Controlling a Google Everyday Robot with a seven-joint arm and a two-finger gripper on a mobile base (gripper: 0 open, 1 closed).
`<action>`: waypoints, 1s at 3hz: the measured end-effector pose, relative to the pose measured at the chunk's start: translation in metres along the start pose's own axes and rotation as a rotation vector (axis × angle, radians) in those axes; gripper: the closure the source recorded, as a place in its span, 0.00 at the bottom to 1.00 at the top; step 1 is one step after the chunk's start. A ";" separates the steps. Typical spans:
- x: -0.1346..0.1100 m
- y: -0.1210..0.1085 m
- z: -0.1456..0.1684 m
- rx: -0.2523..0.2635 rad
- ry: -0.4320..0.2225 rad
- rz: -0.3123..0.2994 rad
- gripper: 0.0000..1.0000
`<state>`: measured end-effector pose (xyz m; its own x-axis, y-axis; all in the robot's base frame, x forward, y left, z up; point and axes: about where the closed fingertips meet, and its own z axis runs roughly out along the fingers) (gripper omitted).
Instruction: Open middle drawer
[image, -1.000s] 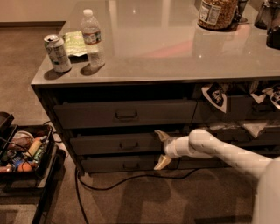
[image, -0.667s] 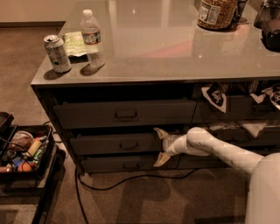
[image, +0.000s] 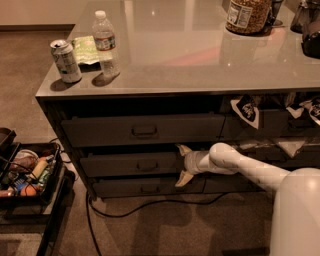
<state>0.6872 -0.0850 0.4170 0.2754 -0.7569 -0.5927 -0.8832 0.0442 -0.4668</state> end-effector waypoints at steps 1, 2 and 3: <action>0.000 0.000 0.000 0.000 0.000 0.000 0.00; 0.016 -0.001 0.019 -0.030 0.015 0.013 0.00; 0.016 -0.001 0.019 -0.030 0.015 0.013 0.00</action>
Offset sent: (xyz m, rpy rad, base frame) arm 0.0196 -0.0034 -0.0214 -0.0251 0.0416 -0.0036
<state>0.6996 -0.0845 0.3957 0.2579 -0.7660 -0.5888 -0.8979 0.0351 -0.4389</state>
